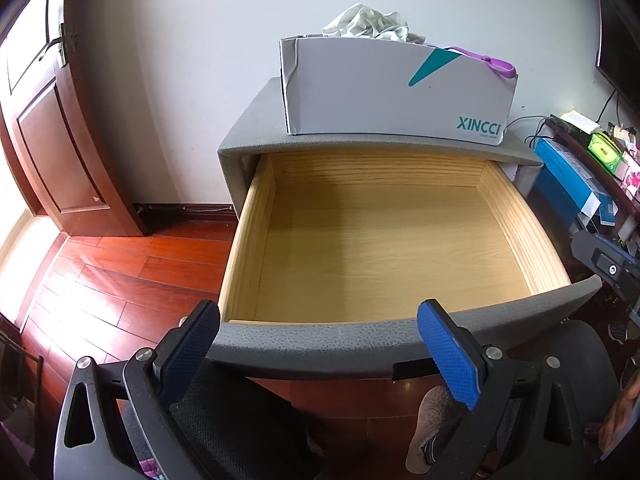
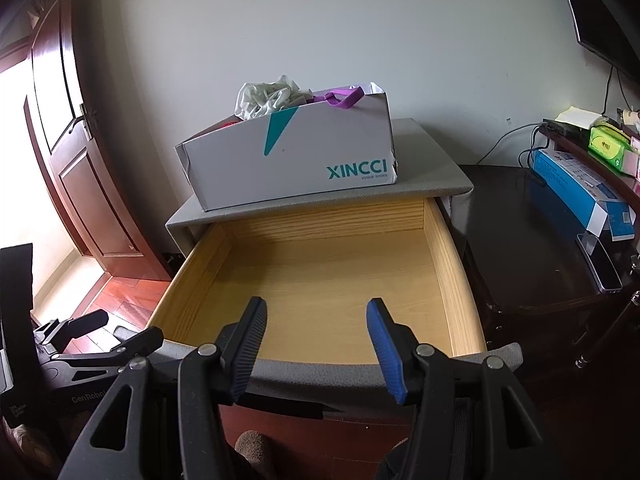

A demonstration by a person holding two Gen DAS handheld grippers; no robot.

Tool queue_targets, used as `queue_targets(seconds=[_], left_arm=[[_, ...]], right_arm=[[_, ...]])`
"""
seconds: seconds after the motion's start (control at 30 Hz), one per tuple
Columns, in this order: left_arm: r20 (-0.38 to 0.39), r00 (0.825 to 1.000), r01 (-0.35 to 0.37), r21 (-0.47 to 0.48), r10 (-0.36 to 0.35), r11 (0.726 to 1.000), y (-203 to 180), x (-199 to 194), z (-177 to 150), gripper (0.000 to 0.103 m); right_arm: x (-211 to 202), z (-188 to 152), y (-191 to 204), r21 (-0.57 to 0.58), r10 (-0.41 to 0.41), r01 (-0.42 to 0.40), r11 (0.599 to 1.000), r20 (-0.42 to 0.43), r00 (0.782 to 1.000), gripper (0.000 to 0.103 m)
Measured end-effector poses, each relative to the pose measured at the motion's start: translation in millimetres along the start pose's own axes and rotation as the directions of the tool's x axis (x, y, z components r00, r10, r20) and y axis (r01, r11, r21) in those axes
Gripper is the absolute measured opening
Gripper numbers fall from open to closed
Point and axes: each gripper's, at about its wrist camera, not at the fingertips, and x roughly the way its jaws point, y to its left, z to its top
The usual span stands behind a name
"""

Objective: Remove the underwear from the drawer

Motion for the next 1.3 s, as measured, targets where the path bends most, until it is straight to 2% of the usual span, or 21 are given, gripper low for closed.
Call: queue_targets(seconds=[1.3], left_arm=[[0.019,1.000,0.008,-0.016,-0.008,1.000,1.0,-0.9,1.1,0.099]], right_arm=[[6.8,-8.2,-8.9,0.017,-0.013,0.014,1.000,-0.005,1.000,0.053]])
